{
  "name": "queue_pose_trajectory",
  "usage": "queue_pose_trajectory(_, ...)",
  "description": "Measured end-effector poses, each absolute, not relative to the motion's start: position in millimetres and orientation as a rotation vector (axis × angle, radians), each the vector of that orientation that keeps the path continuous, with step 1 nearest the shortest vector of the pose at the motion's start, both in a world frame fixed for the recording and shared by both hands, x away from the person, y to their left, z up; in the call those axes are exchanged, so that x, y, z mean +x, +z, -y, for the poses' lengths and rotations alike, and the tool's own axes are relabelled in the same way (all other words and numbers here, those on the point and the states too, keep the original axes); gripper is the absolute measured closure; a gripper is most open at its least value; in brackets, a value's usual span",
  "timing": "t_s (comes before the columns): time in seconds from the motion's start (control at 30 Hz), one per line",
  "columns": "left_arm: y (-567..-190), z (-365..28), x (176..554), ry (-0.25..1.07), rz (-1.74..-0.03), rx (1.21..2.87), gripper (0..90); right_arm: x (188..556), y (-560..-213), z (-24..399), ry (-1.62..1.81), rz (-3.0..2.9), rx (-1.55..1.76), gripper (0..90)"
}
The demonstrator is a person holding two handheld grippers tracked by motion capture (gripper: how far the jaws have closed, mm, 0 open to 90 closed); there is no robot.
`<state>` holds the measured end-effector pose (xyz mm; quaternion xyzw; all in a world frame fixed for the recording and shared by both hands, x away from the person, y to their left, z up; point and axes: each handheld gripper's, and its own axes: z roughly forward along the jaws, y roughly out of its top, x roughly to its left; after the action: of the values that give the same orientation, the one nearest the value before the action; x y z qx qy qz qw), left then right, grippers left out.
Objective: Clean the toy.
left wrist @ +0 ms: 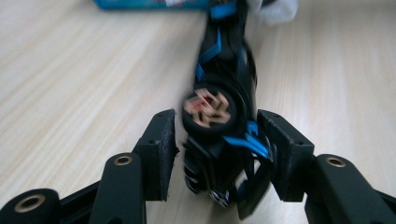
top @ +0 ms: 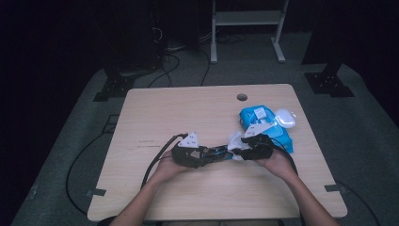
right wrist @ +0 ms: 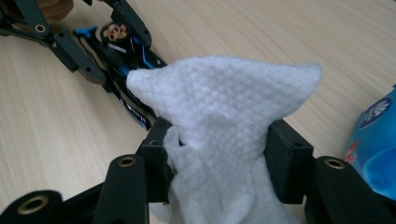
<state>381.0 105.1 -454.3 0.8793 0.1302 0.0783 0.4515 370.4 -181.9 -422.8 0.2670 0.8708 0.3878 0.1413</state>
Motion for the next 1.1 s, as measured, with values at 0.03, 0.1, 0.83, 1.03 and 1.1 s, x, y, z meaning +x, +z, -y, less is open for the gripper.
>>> queue_pose_trajectory(0.03,-453.0,-106.4,381.1,0.191,-0.328,2.159,48.3,370.0,-421.1,182.3,1.131,-2.506,0.772,49.1)
queue_pose_trajectory(0.1,-452.6,-108.5,382.6,0.176,-0.346,2.157,47.7,369.2,-418.1,181.5,1.162,-2.499,0.779,47.3)
queue_pose_trajectory(0.83,-457.0,-100.2,376.6,0.202,-0.353,2.144,57.6,371.0,-411.6,139.3,1.298,-2.469,0.781,81.2)
queue_pose_trajectory(1.03,-456.6,-100.9,376.6,0.190,-0.362,2.148,57.5,370.7,-417.1,124.4,1.341,-2.462,0.789,81.1)
queue_pose_trajectory(1.1,-457.0,-102.5,377.3,0.178,-0.372,2.143,57.3,369.6,-419.8,123.3,1.291,-2.445,0.782,81.1)
